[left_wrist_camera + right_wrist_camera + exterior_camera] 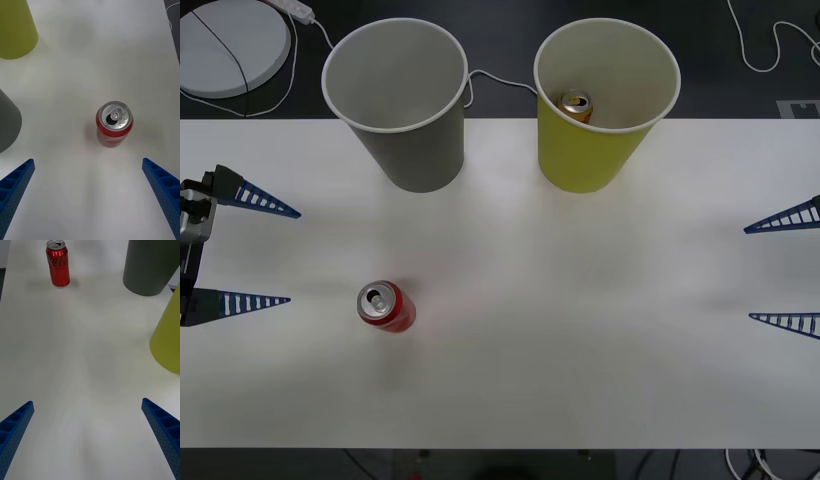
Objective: Put the can into the green bin and the plastic bottle into the gray bin
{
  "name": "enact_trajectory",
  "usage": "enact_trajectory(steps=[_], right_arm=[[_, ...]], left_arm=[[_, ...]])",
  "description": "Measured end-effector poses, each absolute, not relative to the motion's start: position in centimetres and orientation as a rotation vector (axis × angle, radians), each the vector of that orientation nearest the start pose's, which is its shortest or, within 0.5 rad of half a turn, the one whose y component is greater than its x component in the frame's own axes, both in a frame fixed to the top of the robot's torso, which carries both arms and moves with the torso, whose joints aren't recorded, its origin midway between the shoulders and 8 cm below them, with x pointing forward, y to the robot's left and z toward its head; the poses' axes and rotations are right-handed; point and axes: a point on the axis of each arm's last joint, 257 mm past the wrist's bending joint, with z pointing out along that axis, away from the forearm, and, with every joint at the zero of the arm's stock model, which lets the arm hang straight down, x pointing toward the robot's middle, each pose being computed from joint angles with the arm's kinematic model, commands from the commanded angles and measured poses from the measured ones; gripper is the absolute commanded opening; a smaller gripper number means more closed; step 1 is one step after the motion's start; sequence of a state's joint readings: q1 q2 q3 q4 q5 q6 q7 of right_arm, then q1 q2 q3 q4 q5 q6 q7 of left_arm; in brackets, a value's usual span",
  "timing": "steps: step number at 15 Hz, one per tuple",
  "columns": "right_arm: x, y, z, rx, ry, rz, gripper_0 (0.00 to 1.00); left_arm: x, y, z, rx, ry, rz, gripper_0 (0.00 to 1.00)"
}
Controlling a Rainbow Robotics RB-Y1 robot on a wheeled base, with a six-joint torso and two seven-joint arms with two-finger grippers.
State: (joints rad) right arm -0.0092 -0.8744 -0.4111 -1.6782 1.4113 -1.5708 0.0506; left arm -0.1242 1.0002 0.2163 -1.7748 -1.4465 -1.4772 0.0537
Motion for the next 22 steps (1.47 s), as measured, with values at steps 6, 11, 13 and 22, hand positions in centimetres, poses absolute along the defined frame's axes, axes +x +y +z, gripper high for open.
enact_trajectory(steps=[6, 11, 13, 22], right_arm=[[36.5, -32.6, -16.1, -1.611, 1.533, 0.294, 1.0], [36.5, -32.6, -16.1, -1.611, 1.533, 0.294, 1.0], [36.5, -32.6, -16.1, -1.611, 1.533, 0.294, 1.0], [36.5, -32.6, -16.1, -1.611, 1.533, 0.294, 1.0]], left_arm=[[38.1, 29.1, -15.9, 1.788, 1.539, -0.247, 1.0], [38.0, 29.2, -16.5, 1.786, 1.549, -0.261, 1.0], [37.8, 29.3, -16.9, 1.762, 1.555, -0.296, 1.0], [38.3, 30.6, -21.0, 1.643, 1.463, -0.413, 1.0]])
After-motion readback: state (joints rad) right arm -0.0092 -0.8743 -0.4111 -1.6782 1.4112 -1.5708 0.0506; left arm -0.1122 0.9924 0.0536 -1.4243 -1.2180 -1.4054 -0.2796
